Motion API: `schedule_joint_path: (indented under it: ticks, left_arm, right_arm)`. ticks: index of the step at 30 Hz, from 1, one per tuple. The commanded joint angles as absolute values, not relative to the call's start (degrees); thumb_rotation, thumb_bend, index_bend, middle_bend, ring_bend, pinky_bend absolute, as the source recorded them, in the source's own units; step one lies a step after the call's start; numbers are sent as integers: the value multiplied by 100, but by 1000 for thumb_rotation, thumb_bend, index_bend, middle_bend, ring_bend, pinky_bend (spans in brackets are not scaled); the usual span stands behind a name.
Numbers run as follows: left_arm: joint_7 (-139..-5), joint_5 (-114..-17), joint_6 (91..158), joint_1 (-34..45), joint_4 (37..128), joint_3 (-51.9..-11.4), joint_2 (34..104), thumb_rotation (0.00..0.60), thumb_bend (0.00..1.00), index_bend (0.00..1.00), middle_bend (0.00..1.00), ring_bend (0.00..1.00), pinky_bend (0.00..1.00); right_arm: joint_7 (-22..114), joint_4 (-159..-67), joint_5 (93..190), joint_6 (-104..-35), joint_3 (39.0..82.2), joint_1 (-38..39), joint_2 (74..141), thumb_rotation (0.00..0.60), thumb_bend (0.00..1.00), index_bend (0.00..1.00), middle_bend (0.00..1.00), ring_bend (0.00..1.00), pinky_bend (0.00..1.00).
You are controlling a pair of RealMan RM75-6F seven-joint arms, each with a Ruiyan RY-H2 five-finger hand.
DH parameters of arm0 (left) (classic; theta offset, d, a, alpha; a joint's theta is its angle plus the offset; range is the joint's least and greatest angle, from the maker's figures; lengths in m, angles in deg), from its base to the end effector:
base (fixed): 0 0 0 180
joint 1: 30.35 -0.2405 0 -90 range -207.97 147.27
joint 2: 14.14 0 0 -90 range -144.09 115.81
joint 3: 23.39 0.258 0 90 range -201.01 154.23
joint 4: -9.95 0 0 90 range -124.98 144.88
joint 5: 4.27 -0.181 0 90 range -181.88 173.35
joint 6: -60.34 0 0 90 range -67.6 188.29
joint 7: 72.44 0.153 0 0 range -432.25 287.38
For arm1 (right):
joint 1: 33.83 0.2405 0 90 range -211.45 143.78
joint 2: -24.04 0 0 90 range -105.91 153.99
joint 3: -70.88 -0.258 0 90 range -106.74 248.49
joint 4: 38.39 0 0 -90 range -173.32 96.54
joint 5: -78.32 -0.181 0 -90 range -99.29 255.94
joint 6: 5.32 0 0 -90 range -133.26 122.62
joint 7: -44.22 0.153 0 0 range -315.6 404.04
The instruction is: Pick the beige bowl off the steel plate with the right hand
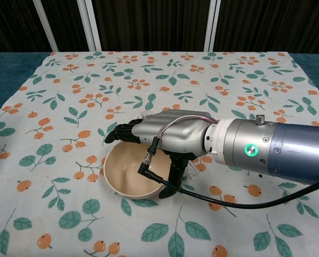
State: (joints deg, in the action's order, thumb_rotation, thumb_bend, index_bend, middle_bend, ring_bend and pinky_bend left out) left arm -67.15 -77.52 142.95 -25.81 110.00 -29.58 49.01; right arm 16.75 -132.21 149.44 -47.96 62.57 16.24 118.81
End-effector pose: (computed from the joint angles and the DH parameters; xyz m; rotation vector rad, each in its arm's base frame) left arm -0.3082 0.1916 0.1926 -1.1991 -1.0243 -0.8232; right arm -0.0520 -0.2797 -0.0590 2.4088 -0.7761 0.9829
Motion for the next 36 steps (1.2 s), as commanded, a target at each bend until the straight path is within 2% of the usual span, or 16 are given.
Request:
schedule_joint_path:
  ticks: [1, 5, 8, 13, 18, 29, 36]
  left_arm:
    - [-6713, -7742, 14292, -2584, 11000, -2956, 4898, 600, 499, 177, 55, 55, 0]
    - [-6711, -7726, 14285, -2582, 11002, -2960, 4896, 600, 499, 177, 55, 55, 0]
    - [-6713, -7718, 14273, -2579, 11022, -2959, 4888, 600, 499, 179, 54, 55, 0]
    - [-6714, -7716, 14266, -2576, 11052, -2958, 4875, 600, 499, 189, 53, 55, 0]
    - [-6733, -7723, 14262, -2582, 11044, -2947, 4874, 600, 499, 190, 53, 55, 0]
    - [-6766, -7740, 14256, -2582, 11050, -2937, 4866, 600, 499, 192, 52, 55, 0]
    - [-6764, -7750, 14267, -2586, 11052, -2933, 4868, 600, 499, 192, 52, 55, 0]
  right_arm:
    - [1618, -13181, 14855, -4823, 6288, 1665, 11931, 600, 163, 59, 0, 0, 198]
    - [1505, -13162, 14752, -4838, 6343, 1724, 11966, 600, 163, 61, 8, 6, 197]
    - [1385, -13161, 14713, -4855, 6401, 1773, 11991, 600, 164, 84, 70, 62, 196]
    - [1359, -13190, 14746, -5009, 6436, 1767, 12073, 600, 181, 201, 221, 225, 224]
    - [1337, -13127, 14798, -5315, 6436, 1697, 12233, 600, 241, 311, 316, 317, 269]
    - [1490, -13387, 14652, -5392, 6416, 1662, 12057, 600, 241, 324, 317, 334, 282]
    - [1858, -13592, 14525, -5470, 6175, 1615, 11648, 600, 242, 325, 302, 333, 282]
